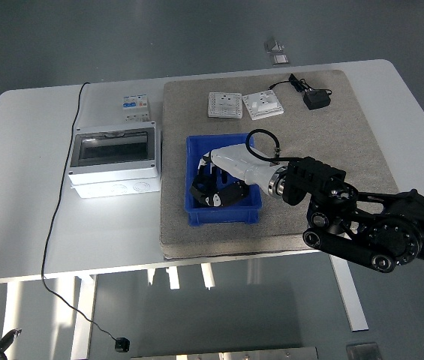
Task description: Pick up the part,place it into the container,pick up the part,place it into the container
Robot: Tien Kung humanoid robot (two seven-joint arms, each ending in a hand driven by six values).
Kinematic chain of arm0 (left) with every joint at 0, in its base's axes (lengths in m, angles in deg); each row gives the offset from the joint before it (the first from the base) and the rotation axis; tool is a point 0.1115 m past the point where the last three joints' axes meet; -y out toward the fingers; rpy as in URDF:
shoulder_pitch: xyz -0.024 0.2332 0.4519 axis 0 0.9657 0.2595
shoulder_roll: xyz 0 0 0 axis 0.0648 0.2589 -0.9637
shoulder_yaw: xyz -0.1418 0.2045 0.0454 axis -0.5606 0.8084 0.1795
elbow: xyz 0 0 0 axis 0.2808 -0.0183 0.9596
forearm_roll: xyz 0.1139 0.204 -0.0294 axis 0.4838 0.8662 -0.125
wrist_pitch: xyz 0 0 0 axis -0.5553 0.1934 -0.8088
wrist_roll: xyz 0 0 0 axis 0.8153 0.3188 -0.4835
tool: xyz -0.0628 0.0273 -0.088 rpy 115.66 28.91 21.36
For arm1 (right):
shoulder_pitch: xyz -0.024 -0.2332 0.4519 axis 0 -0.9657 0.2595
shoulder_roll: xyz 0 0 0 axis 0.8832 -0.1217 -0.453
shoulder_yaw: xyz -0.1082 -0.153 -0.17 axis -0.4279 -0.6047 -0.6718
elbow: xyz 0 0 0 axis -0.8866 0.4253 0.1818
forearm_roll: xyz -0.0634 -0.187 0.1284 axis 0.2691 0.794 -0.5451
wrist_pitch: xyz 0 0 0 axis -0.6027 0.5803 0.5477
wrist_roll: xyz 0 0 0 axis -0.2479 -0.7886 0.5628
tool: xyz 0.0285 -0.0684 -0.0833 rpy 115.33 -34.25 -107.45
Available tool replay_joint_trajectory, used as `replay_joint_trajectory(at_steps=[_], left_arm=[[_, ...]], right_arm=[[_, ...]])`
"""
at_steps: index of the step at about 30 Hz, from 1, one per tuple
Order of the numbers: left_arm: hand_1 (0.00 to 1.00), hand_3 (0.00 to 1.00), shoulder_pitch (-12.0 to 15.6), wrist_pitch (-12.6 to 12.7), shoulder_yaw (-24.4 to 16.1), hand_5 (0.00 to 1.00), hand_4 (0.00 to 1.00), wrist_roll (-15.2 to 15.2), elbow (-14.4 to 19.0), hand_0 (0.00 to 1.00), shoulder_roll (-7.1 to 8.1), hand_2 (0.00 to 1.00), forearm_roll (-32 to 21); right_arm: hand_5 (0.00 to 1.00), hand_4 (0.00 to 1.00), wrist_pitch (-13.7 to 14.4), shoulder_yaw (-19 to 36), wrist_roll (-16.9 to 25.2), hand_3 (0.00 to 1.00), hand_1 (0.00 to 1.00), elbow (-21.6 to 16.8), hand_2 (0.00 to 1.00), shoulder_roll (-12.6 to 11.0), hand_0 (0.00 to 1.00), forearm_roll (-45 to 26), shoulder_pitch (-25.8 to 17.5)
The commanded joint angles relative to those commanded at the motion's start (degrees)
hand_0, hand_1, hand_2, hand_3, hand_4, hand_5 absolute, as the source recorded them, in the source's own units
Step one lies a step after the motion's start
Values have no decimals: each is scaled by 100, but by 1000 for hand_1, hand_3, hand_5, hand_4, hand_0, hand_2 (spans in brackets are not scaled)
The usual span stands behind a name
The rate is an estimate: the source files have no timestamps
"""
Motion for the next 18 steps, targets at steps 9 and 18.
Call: replay_joint_trajectory(at_steps=[9,18], left_arm=[[705,820,-11,-4,-9,889,889,-6,-4,695,-2,734,15],[705,819,-14,-18,-31,889,888,7,-4,695,-6,733,57]], right_arm=[[214,614,78,-21,80,918,849,164,868,55,935,-135,-12],[235,635,110,50,84,909,855,235,866,55,945,-96,-55]])
